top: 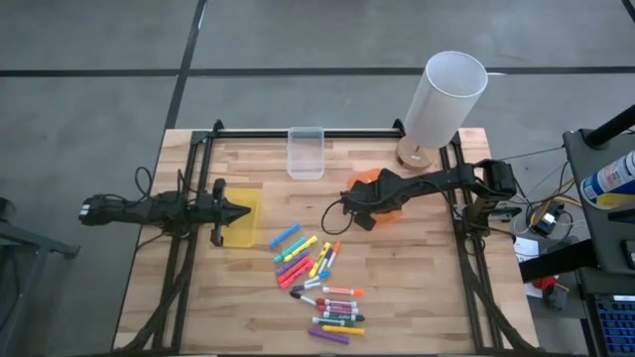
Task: Pick & Place Markers
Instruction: Put the small green marker into the orange bin, then put the small orange marker into the orange bin
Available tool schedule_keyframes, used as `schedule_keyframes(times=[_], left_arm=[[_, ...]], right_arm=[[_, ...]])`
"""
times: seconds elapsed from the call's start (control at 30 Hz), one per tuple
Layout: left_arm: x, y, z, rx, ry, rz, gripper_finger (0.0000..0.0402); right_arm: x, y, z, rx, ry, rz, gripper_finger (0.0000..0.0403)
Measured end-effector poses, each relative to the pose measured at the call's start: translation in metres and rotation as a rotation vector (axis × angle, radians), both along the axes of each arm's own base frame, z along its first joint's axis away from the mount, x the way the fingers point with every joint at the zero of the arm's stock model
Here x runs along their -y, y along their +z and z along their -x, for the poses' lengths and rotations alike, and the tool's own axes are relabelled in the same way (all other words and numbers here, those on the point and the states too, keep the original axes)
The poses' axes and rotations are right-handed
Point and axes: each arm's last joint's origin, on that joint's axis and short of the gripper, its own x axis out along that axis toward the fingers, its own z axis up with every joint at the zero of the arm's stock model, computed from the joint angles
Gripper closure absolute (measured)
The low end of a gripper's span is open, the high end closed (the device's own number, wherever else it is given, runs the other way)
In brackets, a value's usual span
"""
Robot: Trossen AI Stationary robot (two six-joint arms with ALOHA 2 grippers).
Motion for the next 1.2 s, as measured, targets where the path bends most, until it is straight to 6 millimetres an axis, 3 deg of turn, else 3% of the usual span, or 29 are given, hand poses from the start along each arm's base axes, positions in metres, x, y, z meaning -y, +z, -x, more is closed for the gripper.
schedule_keyframes(times=[0.37,0.63,0.93,1.2], left_arm=[[0.0,0.0,0.0,0.0,0.0,0.0,0.0401],[0.0,0.0,0.0,0.0,0.0,0.0,0.0401],[0.0,0.0,0.0,0.0,0.0,0.0,0.0401],[0.0,0.0,0.0,0.0,0.0,0.0,0.0401]], right_arm=[[0.006,-0.017,0.008,-0.015,-0.01,-0.002,0.0346],[0.006,-0.018,0.008,0.005,-0.022,0.007,0.0343],[0.006,0.004,0.0,0.063,0.018,0.014,0.0285],[0.004,0.03,-0.008,0.08,0.098,-0.001,0.0261]])
